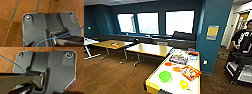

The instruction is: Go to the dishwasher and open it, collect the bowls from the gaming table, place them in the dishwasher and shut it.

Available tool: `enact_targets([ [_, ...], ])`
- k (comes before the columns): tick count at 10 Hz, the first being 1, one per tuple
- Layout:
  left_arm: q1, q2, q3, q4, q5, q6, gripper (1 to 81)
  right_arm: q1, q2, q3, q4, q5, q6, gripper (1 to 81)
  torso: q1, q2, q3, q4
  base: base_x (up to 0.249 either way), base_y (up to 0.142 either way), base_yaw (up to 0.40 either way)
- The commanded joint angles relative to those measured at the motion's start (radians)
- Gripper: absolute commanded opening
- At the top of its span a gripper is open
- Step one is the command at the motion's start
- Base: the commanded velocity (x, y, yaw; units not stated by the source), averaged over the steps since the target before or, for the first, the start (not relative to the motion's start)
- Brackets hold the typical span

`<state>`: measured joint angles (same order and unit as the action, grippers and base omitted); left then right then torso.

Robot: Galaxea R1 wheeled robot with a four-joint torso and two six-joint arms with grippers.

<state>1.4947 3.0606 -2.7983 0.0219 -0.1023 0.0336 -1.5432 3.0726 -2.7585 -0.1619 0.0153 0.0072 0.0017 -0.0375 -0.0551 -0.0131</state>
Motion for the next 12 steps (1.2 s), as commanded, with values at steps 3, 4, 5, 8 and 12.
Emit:
enact_targets([
  [3,-0.047,-0.002,-0.003,-0.002,0.049,0.006,81.1,0.048,0.001,0.004,-0.004,-0.054,-0.003,81.1,0.000,0.000,0.000,0.000,0.085,0.117,0.000],
  [4,-0.047,-0.002,-0.003,-0.002,0.049,0.006,81.1,0.048,0.001,0.002,-0.004,-0.054,-0.003,81.1,0.000,0.000,0.000,0.000,0.085,0.118,0.000],
  [5,-0.047,-0.003,-0.003,-0.004,0.049,0.006,81.1,0.050,0.001,0.002,-0.004,-0.051,-0.003,81.1,0.000,0.000,0.000,0.000,0.085,0.118,0.000],
  [8,-0.047,-0.003,-0.003,-0.004,0.047,0.006,81.1,0.048,0.001,0.002,-0.004,-0.051,-0.003,81.1,0.000,0.000,0.000,0.000,0.085,0.118,0.000],
  [12,-0.047,-0.003,-0.003,-0.004,0.047,0.006,81.1,0.048,0.001,0.002,-0.004,-0.051,-0.003,81.1,0.000,0.000,0.000,0.000,0.085,0.119,0.000],
])
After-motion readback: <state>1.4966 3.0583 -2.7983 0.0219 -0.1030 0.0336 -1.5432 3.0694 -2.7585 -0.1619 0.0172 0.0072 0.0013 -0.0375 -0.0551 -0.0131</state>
